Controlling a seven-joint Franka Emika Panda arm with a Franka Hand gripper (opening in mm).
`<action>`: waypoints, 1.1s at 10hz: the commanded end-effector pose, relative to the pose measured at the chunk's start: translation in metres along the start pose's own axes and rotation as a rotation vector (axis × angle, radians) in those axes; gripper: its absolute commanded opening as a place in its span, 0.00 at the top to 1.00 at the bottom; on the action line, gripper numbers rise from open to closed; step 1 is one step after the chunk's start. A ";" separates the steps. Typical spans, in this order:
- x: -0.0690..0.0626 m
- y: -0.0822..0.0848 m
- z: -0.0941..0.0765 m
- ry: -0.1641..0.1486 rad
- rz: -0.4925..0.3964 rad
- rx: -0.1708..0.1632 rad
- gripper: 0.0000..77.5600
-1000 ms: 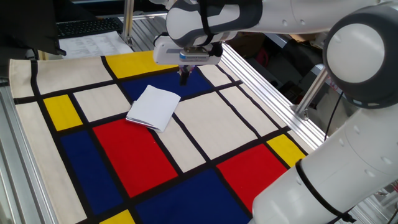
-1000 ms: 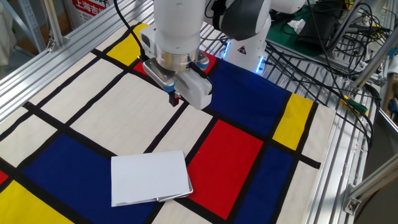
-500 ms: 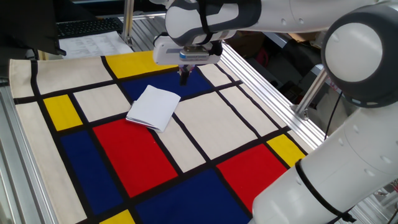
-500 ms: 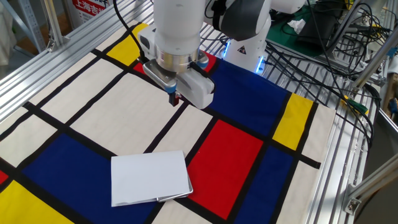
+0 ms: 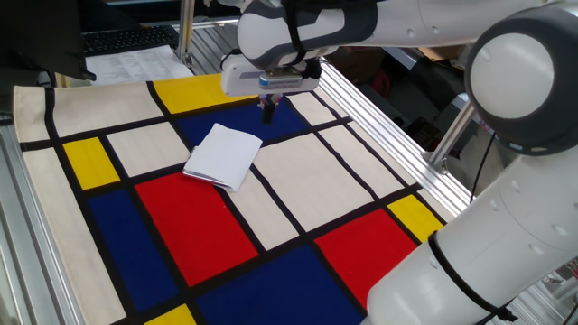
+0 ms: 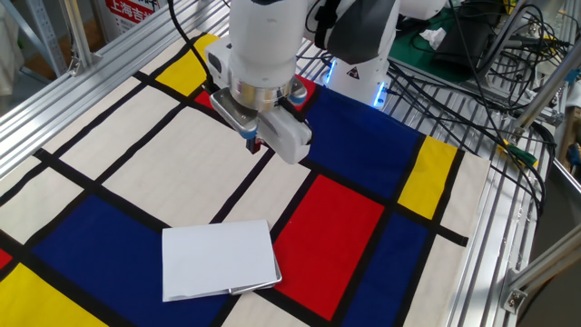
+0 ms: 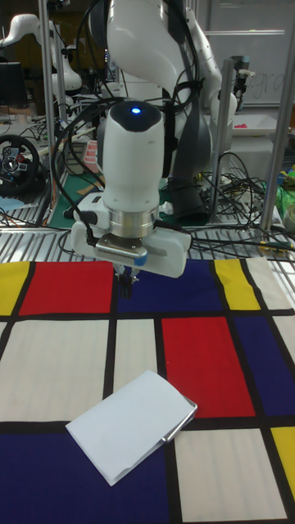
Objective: Unfold a piece of paper
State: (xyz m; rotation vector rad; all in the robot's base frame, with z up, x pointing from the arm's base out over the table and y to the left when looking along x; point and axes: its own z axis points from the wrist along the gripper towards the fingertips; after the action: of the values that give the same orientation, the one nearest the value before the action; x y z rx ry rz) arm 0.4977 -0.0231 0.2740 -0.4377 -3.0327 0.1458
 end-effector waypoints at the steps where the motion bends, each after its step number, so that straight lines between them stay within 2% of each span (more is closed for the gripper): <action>1: -0.001 0.000 -0.001 0.016 0.020 -0.001 1.00; 4: -0.008 0.007 0.007 0.012 0.029 -0.003 1.00; 5: -0.026 0.018 0.021 0.012 0.034 -0.016 1.00; 6: -0.033 0.021 0.025 0.016 0.035 -0.026 1.00; 9: -0.050 0.034 0.036 0.014 0.057 -0.030 1.00; 10: -0.051 0.035 0.037 0.013 0.061 -0.030 1.00; 11: -0.056 0.042 0.044 0.001 0.099 -0.032 1.00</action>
State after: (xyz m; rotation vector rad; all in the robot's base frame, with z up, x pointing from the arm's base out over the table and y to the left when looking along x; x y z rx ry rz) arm 0.5506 -0.0087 0.2304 -0.5217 -3.0123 0.1065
